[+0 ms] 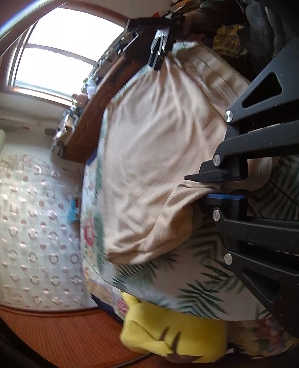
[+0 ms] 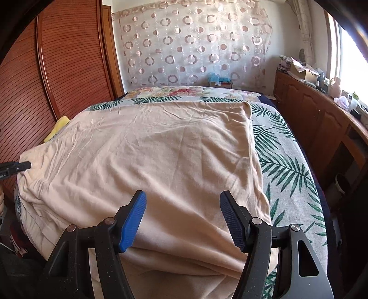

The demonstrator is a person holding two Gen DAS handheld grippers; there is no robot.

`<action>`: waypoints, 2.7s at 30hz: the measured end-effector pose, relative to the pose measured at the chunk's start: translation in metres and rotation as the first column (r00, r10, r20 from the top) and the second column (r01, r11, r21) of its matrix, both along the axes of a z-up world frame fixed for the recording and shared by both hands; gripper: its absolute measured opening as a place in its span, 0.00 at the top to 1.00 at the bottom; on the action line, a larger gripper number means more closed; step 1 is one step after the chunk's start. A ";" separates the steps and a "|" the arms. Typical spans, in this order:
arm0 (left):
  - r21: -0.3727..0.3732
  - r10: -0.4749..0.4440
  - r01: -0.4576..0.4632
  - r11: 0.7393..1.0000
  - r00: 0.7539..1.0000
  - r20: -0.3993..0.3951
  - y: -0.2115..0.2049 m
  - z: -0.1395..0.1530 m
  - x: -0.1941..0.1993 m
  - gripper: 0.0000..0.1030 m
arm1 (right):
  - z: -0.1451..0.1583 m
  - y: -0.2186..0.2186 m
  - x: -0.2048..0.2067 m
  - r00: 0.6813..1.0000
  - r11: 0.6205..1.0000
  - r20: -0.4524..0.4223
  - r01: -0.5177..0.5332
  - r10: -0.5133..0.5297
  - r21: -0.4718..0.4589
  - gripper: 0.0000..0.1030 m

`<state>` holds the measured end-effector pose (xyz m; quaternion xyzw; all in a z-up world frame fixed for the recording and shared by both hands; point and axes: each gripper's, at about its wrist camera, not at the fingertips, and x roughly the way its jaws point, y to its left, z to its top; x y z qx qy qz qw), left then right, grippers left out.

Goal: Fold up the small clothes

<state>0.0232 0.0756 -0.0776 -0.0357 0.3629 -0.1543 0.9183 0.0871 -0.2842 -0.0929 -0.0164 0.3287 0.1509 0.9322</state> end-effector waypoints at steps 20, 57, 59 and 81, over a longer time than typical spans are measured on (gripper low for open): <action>0.055 -0.391 0.387 0.920 0.910 0.139 -0.182 0.097 0.062 0.92 | 0.021 -0.055 -0.035 0.994 0.997 0.080 0.076 -0.078 0.020 0.34; 0.023 -0.058 0.057 0.998 0.996 0.073 -0.060 0.022 0.054 0.26 | 0.007 0.040 0.081 0.975 0.965 -0.092 -0.214 0.202 -0.153 0.42; 0.018 -0.044 0.043 0.999 0.996 0.073 -0.053 0.020 0.055 0.26 | 0.010 0.042 0.080 0.970 0.961 -0.082 -0.240 0.230 -0.140 0.70; 0.023 -0.019 0.016 1.000 0.992 0.127 -0.049 0.033 0.051 0.26 | 0.021 -0.036 0.032 0.993 0.980 0.003 -0.115 0.117 -0.164 0.76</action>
